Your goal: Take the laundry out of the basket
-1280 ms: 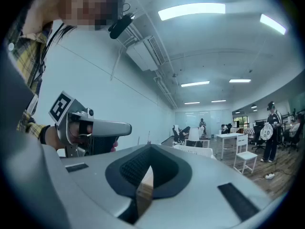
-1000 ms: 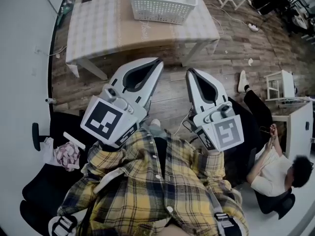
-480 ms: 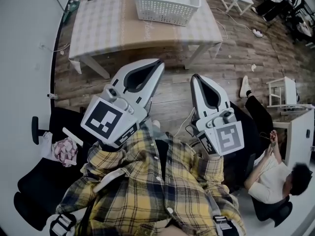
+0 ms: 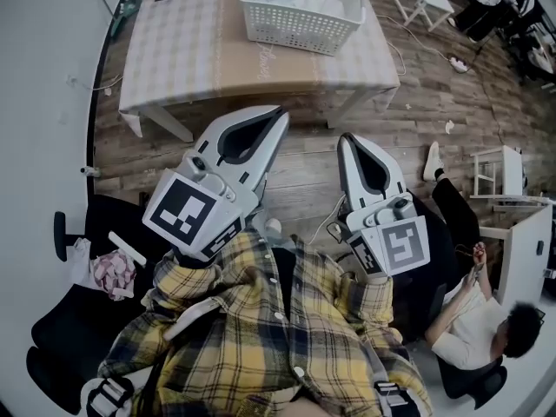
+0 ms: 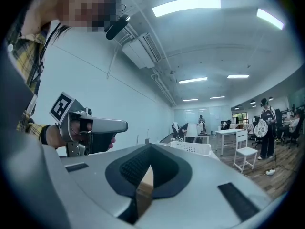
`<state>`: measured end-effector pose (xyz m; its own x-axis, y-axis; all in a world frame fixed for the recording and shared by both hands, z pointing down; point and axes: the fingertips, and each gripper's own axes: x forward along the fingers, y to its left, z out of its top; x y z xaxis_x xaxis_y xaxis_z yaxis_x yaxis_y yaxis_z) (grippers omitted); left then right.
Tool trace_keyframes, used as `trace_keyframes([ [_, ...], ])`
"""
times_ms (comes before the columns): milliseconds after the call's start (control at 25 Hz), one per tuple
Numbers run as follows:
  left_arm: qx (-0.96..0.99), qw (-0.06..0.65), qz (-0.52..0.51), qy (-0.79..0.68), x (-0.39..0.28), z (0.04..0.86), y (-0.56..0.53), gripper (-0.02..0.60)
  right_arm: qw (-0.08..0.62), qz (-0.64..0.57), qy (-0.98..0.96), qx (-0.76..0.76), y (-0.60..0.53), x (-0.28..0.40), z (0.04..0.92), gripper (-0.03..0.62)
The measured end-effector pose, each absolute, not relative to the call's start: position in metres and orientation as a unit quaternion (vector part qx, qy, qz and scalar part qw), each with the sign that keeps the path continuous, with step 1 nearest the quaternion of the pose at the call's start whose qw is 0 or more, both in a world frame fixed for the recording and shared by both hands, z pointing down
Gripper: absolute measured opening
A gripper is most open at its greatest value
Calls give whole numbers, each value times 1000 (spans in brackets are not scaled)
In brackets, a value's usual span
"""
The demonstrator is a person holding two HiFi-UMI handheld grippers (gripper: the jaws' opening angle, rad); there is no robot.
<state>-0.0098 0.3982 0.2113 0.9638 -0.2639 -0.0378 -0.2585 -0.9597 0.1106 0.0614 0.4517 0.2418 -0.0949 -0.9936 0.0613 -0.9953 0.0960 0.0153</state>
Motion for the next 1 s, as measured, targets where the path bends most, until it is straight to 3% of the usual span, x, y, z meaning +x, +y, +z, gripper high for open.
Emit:
trace_keyframes([
  [1000, 995, 60, -10, -83, 56, 215, 148, 35, 60, 26, -697, 714, 217, 119, 239, 12],
])
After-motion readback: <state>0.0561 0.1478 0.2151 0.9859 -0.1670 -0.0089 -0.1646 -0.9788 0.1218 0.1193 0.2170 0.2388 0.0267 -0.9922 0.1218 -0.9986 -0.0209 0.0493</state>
